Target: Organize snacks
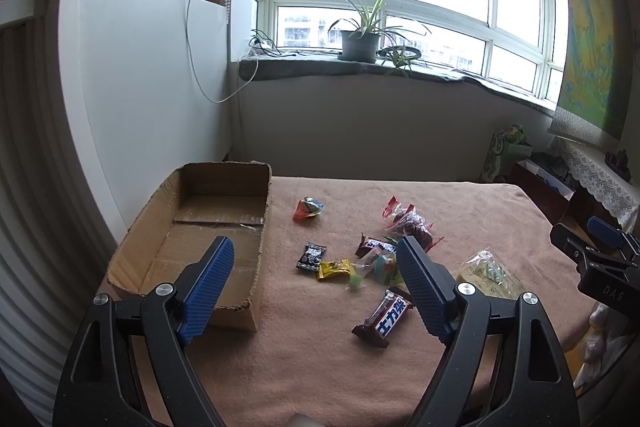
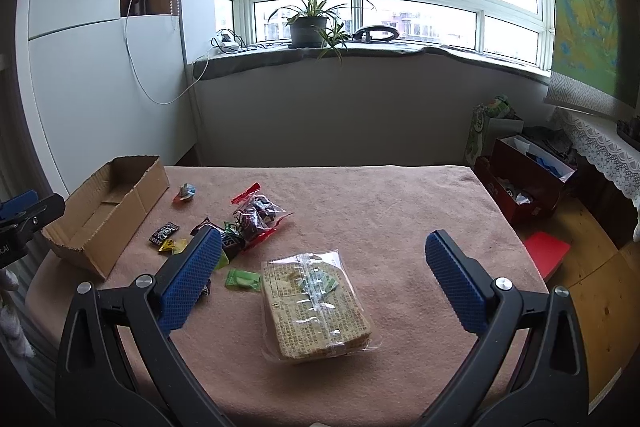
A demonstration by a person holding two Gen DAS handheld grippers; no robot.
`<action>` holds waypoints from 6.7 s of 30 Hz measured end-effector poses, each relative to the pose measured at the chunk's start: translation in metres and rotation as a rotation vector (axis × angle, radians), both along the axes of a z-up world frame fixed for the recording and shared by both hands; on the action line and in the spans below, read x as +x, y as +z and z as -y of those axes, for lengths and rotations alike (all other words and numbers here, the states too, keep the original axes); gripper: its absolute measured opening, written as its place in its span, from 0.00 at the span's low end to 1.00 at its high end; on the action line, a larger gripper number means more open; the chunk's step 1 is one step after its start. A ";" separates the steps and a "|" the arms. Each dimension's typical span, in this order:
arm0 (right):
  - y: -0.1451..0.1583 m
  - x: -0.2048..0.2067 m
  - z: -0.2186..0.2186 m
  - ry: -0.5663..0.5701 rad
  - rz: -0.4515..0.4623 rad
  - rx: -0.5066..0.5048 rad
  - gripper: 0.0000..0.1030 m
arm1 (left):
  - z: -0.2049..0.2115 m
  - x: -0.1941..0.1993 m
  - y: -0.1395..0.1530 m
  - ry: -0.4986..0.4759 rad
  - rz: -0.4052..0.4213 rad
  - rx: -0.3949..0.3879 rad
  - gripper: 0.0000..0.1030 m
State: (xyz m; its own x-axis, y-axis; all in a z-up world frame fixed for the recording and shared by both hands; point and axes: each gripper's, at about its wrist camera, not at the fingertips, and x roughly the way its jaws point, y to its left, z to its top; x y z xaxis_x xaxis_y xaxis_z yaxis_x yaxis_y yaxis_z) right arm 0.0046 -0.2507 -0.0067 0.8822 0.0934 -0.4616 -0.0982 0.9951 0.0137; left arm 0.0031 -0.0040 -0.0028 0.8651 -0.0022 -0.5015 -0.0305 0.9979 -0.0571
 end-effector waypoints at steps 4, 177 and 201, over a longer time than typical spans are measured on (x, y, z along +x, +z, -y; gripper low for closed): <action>0.000 0.000 -0.001 0.001 0.001 -0.002 1.00 | -0.002 0.000 0.001 0.006 0.003 -0.005 0.81; -0.029 0.129 -0.256 0.834 -0.518 0.269 0.50 | -0.104 0.022 -0.034 0.034 -0.127 -0.376 0.37; -0.061 0.164 -0.317 0.836 -0.608 0.204 0.67 | -0.125 0.065 -0.057 0.124 -0.238 -0.315 0.36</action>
